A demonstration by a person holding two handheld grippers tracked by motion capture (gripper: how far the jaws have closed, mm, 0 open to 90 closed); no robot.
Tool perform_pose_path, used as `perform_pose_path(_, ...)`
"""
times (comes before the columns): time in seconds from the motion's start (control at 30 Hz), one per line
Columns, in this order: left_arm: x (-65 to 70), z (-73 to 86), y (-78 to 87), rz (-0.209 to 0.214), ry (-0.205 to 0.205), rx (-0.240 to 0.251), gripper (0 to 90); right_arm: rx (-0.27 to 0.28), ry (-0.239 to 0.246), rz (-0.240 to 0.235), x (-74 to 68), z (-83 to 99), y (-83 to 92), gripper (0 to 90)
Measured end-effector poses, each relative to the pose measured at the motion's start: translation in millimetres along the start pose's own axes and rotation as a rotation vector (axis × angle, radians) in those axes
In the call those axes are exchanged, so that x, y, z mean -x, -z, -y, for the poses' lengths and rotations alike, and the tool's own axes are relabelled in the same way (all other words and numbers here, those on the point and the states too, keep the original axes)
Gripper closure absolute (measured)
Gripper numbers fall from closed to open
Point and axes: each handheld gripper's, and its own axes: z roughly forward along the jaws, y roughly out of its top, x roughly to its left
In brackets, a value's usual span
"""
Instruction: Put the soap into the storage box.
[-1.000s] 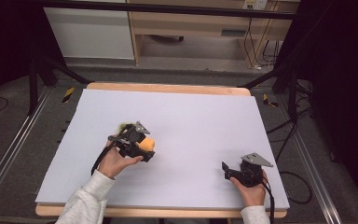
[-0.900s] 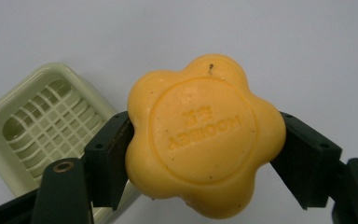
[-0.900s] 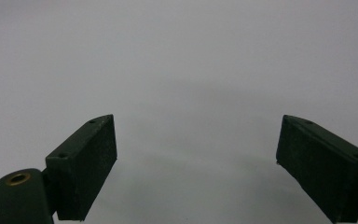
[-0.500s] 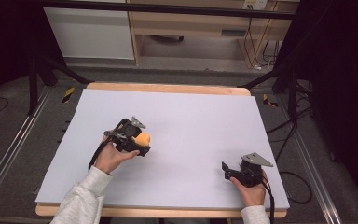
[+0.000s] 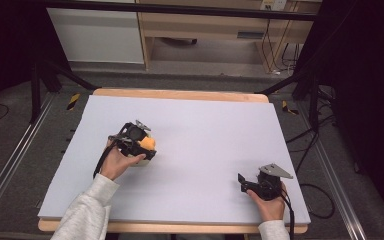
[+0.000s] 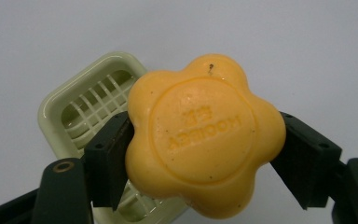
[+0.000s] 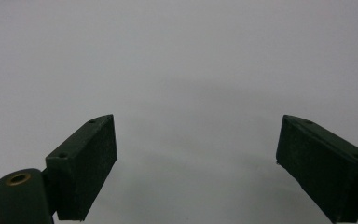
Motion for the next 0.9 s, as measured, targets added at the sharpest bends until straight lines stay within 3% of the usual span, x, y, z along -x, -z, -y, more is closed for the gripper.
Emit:
perform_pose_path(0.6, -17.6, 3.5, -4.9, -0.051, 0.069, 0.001, 26.6, 0.000, 0.007, 0.003, 0.4, 0.2, -0.6, 12.6)
perform_pose_path(0.9, -23.8, 6.6, -9.4, -0.055, 0.088, -0.011, 26.6, 0.001, 0.007, 0.003, 0.2, 0.2, -0.6, 12.6)
